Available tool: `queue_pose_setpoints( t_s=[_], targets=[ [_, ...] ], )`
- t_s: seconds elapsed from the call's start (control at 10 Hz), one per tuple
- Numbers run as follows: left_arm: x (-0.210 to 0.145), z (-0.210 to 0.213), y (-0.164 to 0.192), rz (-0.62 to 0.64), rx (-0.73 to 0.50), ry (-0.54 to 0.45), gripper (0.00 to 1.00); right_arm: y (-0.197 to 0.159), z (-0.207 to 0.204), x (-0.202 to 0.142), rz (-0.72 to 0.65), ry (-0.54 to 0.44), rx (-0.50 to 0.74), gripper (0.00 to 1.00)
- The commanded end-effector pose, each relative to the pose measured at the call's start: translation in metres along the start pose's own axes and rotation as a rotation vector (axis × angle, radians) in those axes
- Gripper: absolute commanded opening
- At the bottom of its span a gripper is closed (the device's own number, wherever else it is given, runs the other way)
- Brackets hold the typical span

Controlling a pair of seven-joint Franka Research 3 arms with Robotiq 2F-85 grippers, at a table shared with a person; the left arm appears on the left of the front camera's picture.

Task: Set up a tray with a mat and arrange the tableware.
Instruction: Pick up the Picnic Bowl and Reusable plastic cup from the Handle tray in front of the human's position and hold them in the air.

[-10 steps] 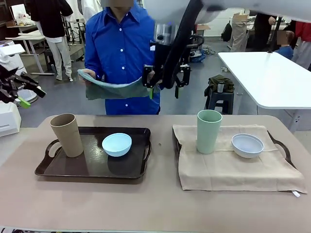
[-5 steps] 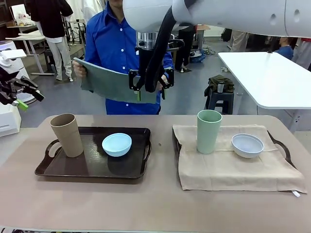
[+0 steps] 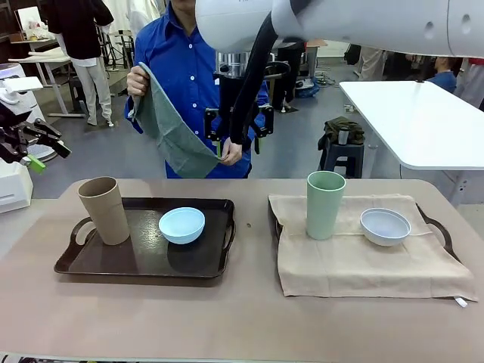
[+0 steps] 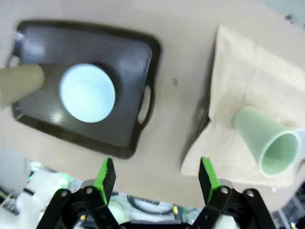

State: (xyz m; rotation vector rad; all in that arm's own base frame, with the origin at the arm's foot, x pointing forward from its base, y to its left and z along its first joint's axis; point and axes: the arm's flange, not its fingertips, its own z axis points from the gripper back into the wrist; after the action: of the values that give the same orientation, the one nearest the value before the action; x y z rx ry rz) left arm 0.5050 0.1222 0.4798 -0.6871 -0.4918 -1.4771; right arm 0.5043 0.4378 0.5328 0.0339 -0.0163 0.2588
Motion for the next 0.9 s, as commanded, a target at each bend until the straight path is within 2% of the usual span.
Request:
queue_pose_setpoints(
  t_s=[0.0,0.2,0.4,0.6,0.8],
  targets=[
    [-0.014,-0.017,-0.003,0.031,-0.032,-0.021,1.0,0.016,-0.038,0.009,0.019,-0.049,0.001,0.91],
    [-0.038,-0.026,-0.009,0.038,-0.032,-0.075,1.0,0.035,-0.06,0.014,0.052,-0.074,0.006,0.91],
    [-0.059,-0.041,-0.01,-0.058,0.055,-0.084,1.0,0.059,-0.083,0.026,0.096,-0.06,-0.012,0.91],
    [-0.077,-0.055,-0.009,-0.138,0.112,-0.149,1.0,0.077,-0.104,0.036,0.133,-0.072,0.012,0.91],
    [-0.089,-0.07,-0.001,-0.129,0.1,-0.195,1.0,0.087,-0.125,0.047,0.155,-0.062,0.035,0.91]
  ],
)
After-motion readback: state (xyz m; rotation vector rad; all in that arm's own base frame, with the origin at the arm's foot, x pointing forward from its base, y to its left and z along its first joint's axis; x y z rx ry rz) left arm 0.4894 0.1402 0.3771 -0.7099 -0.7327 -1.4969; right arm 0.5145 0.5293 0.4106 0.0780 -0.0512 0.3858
